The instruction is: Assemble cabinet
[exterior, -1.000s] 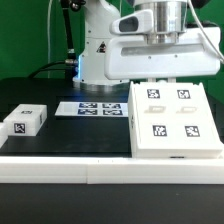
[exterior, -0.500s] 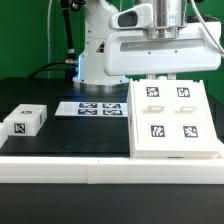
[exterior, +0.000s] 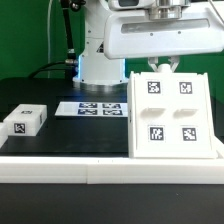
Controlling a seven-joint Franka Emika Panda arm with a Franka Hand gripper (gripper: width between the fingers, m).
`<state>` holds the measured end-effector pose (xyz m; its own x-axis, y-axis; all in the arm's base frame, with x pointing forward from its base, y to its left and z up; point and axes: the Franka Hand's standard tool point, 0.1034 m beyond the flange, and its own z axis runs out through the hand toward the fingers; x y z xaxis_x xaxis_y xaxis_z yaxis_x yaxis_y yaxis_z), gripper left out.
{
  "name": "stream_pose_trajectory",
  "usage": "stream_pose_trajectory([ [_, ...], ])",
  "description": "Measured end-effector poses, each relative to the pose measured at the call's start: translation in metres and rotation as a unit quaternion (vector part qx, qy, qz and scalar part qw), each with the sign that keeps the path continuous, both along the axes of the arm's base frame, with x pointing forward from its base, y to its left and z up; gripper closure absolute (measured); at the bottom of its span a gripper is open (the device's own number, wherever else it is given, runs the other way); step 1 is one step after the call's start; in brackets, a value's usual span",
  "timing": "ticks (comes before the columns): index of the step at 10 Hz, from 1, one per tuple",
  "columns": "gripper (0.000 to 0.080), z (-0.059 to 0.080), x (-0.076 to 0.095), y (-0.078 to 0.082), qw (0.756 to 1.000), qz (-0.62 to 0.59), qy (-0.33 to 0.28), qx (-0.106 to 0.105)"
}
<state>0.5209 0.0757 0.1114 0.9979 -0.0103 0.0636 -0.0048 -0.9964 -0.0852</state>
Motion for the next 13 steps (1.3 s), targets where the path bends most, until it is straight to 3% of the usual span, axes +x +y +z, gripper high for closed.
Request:
stream_pose_trajectory([
  [4,0.0797,0.001,0.001,0.001,1.0,0.002,0.0,0.0],
  [9,0.0797,0.024,0.022,-0.001,1.0,0.005,0.027,0.006],
  [13,0.0797,0.019,0.02,-0.002,1.0,0.005,0.029,0.005],
])
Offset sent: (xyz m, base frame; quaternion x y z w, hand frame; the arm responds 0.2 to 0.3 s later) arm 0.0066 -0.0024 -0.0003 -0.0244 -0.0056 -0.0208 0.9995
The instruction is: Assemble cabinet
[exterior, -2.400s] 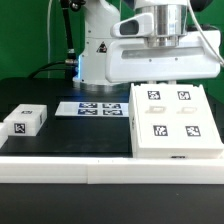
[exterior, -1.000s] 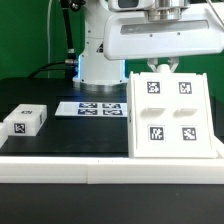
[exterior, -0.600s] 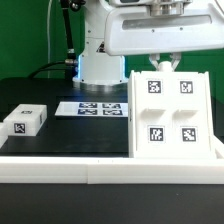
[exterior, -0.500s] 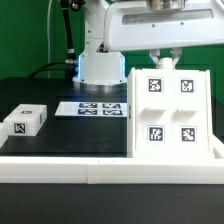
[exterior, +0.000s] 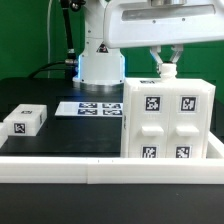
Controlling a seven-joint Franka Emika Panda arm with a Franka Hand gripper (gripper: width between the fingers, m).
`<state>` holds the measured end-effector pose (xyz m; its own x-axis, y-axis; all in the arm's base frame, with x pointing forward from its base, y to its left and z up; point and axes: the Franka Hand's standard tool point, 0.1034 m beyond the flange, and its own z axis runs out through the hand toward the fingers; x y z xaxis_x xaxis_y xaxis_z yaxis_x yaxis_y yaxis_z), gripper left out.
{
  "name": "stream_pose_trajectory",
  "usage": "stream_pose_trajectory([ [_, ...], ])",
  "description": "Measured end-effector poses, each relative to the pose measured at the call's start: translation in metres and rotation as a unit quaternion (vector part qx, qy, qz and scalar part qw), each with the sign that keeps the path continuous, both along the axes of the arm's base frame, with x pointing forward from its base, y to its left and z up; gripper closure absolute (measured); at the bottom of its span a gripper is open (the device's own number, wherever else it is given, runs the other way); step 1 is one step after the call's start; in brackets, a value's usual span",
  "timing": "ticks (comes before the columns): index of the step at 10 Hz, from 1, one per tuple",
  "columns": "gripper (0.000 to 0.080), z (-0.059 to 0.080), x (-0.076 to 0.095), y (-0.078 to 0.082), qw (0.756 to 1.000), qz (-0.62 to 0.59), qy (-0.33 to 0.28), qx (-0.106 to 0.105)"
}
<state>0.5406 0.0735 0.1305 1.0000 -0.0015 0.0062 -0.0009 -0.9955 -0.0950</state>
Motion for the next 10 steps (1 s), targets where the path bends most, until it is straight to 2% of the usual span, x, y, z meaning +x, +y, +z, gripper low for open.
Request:
stream_pose_trajectory([
  [3,0.077,-0.001,0.001,0.0,1.0,0.0,0.001,0.0],
  [4,0.0592,-0.001,0.001,0.0,1.0,0.0,0.001,0.0],
  [5,0.0592,-0.001,0.001,0.0,1.0,0.0,0.001,0.0],
  [7,0.0224,-0.001,0.001,0.0,1.0,0.0,0.001,0.0],
  [8,0.0092,-0.001,0.0,0.0,1.0,0.0,0.001,0.0],
  [9,0.0092,-0.003,-0.003,-0.001,1.0,-0.009,0.0,-0.001],
  [10,0.0017,-0.008,-0.018,-0.006,0.999,-0.038,0.0,-0.004],
])
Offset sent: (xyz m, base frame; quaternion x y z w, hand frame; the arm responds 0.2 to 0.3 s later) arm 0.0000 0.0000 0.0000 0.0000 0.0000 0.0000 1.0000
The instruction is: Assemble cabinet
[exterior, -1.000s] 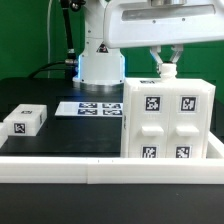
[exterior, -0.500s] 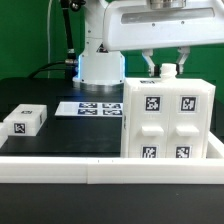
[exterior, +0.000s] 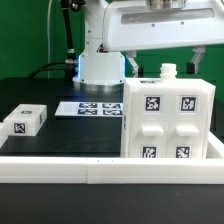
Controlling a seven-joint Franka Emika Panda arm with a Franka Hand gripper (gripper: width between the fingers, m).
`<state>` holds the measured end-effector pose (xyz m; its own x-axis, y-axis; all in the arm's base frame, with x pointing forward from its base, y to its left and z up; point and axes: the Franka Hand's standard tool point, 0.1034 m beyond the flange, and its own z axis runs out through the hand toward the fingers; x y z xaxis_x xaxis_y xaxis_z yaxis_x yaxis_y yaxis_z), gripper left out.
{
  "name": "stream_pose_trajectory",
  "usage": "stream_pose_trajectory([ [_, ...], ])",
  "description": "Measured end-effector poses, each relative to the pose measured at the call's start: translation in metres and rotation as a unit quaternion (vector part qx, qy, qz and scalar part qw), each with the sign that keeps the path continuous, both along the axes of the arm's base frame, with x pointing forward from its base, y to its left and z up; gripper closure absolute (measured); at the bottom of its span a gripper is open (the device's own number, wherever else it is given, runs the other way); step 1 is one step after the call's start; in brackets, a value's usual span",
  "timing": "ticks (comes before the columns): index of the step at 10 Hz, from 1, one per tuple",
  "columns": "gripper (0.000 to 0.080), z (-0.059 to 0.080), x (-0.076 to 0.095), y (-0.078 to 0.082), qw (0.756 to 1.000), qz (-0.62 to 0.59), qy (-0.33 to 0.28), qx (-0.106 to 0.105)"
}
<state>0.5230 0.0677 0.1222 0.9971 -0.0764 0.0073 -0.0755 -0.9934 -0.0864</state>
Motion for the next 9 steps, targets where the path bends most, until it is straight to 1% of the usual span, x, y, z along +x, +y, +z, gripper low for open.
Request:
stream_pose_trajectory([
  [1,0.0005,-0.006,-0.017,-0.005,0.999,-0.032,0.008,-0.002],
  [2,0.0005,-0.013,-0.028,-0.011,0.999,-0.053,0.013,-0.005],
  [4,0.0001,-0.026,-0.04,-0.027,0.998,-0.057,0.014,-0.01],
  [5,0.0002,-0.028,-0.042,-0.033,0.999,-0.046,0.012,-0.011],
  [7,0.0002,-0.027,-0.041,-0.031,0.999,-0.043,0.012,-0.011],
  [9,0.0002,-0.027,-0.041,-0.036,0.999,-0.041,0.011,-0.012],
])
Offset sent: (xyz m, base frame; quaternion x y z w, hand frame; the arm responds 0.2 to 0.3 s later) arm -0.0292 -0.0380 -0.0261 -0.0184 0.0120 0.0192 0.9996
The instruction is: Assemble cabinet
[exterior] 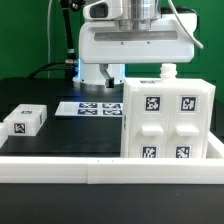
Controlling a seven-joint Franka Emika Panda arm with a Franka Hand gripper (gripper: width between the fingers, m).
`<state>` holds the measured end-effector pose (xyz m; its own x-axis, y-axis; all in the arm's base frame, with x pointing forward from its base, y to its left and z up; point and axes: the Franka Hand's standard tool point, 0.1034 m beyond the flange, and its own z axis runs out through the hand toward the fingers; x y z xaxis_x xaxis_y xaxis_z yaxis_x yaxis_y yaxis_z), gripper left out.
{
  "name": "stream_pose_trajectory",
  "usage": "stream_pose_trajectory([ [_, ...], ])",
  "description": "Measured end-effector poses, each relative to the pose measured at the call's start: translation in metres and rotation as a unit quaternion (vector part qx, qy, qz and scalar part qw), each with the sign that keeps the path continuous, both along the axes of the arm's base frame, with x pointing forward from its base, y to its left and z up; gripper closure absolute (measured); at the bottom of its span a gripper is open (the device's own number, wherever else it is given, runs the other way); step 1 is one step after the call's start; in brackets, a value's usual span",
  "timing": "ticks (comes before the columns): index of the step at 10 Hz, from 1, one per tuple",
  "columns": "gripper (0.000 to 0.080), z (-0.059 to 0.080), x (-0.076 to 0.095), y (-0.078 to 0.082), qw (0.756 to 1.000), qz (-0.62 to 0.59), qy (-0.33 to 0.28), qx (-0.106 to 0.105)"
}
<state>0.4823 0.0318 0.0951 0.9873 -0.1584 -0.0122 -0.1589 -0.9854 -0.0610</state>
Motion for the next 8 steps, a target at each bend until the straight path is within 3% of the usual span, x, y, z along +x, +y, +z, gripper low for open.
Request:
stream_pose_trajectory([
  [2,0.0002,0.0,0.0,-0.017,1.0,0.004,-0.001,-0.003],
  [5,0.0002,-0.016,-0.026,-0.09,1.0,0.023,0.007,-0.015],
  [8,0.0002,-0.027,-0.039,-0.147,0.998,0.05,0.011,-0.021],
])
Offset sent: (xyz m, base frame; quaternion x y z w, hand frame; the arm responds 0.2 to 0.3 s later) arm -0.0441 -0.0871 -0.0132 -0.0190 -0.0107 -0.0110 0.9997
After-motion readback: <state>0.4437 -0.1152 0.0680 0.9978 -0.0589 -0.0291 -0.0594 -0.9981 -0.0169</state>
